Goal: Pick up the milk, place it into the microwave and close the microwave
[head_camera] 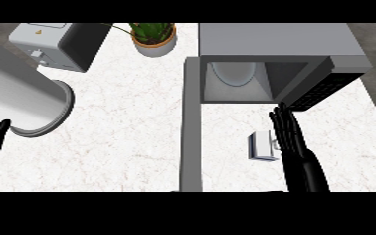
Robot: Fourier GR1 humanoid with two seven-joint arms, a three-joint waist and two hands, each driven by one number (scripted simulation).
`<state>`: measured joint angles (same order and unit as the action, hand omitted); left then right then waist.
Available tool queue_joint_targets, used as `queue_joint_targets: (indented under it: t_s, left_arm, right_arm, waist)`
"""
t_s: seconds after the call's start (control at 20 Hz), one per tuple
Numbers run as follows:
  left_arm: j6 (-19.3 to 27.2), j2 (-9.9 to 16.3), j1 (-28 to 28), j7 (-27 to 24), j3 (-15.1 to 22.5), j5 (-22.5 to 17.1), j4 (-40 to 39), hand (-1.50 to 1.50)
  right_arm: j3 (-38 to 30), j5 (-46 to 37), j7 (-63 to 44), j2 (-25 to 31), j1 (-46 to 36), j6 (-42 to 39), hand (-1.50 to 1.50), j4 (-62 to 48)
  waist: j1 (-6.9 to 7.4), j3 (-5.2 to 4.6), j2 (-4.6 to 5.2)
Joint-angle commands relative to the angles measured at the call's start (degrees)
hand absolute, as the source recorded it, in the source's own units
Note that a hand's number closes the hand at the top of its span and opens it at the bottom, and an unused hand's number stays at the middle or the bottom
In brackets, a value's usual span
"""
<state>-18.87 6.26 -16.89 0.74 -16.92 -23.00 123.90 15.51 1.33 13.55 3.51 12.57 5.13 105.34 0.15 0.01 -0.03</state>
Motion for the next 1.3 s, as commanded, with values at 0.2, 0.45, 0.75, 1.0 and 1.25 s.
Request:
queue_joint_targets:
  t_s: [0.2, 0.45, 0.75, 1.0, 1.25]
  left_arm:
    - [-4.63, 0.24, -4.51, 0.55, -4.45, -6.15, 2.88, -1.5]
    - [-3.2, -2.87, -5.09, 2.89, -2.36, -2.75, 7.17, -1.5]
    - [-5.23, -3.64, -5.26, 3.36, -3.14, -3.11, 6.35, -1.5]
    - [-8.57, -4.0, -7.64, 0.58, -5.55, -5.13, 4.83, -1.5]
    - [-7.0, -6.2, -8.24, -1.83, -1.05, -0.12, 5.2, -1.5]
  right_arm:
    - [-7.74, 2.76, 6.58, 2.53, 0.29, -2.53, -1.5, -7.9]
    - [-9.69, 3.04, 9.99, 2.75, -2.46, -5.22, -1.5, -15.62]
    - [-11.23, 3.12, 16.95, 2.39, -3.29, -8.12, -1.5, -22.61]
    - [-12.86, -0.15, 22.98, 2.93, -8.31, -8.04, -1.5, -32.04]
    - [-14.42, -0.48, 25.61, 1.64, -13.66, -8.46, -1.5, -40.04]
  waist:
    - [0.12, 0.0, -0.04]
    - [0.15, 0.01, -0.02]
    - [0.09, 0.0, -0.02]
    - [0.34, 0.0, -0.01]
    - [0.34, 0.0, 0.01]
